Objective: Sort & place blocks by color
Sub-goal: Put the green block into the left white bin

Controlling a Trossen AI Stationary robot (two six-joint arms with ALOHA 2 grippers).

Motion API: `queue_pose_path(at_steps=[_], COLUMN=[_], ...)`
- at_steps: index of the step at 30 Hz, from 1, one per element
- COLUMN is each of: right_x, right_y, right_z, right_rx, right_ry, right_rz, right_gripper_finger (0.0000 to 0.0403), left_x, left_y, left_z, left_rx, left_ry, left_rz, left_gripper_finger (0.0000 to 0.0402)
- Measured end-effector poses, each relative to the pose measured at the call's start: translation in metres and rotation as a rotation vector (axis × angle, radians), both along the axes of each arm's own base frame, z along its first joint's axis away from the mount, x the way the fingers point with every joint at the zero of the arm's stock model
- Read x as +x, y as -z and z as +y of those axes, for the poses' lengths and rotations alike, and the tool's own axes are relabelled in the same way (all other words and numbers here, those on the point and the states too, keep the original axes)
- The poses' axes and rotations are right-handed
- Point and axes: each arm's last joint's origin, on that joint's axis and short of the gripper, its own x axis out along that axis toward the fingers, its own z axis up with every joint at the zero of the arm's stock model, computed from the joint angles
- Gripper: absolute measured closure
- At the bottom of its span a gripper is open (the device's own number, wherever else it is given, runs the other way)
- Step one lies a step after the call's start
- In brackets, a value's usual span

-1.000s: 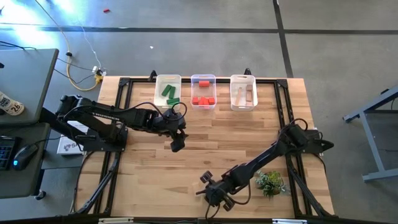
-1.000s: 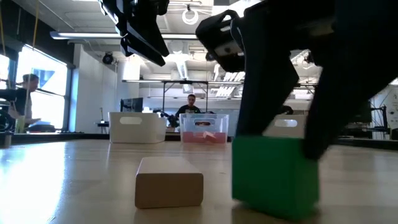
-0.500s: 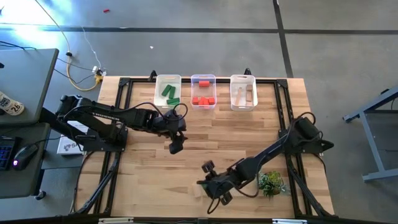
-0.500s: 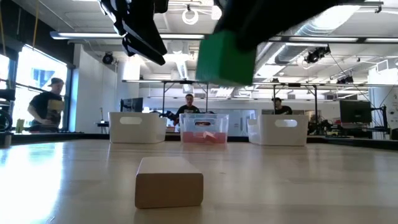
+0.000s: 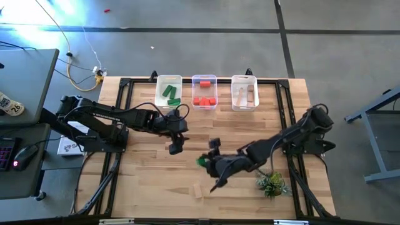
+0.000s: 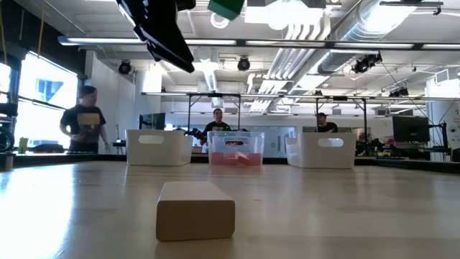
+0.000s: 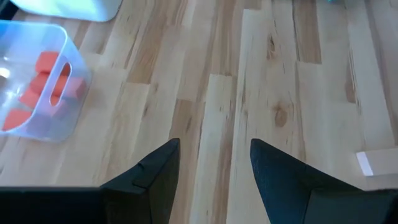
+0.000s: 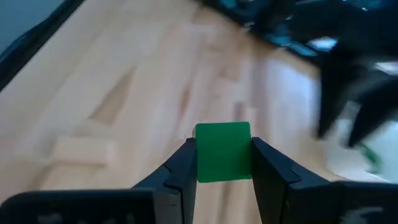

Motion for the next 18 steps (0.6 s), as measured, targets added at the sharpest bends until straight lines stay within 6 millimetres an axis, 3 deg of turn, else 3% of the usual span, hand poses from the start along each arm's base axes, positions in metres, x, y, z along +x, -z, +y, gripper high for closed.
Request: queue_pose_path(at_steps=[7, 18], right_x=[-0.003, -0.006], right_y=[-0.027, -0.048], right_z=[-0.031, -0.067], right_rx=[-0.005, 0.069], right_ry=[0.117, 0.230], right_rz=[-0.086, -0.151], right_gripper_finger=[0.0306, 0.0306], left_x=[0.006, 0.012], left_y=[-0.006, -0.013], left_z=[0.000, 0.000], left_rx=[0.033, 0.056], left_ry=[0.030, 0.045], left_rz=[-0.086, -0.172], left_gripper_finger=[0.0220, 0.0220])
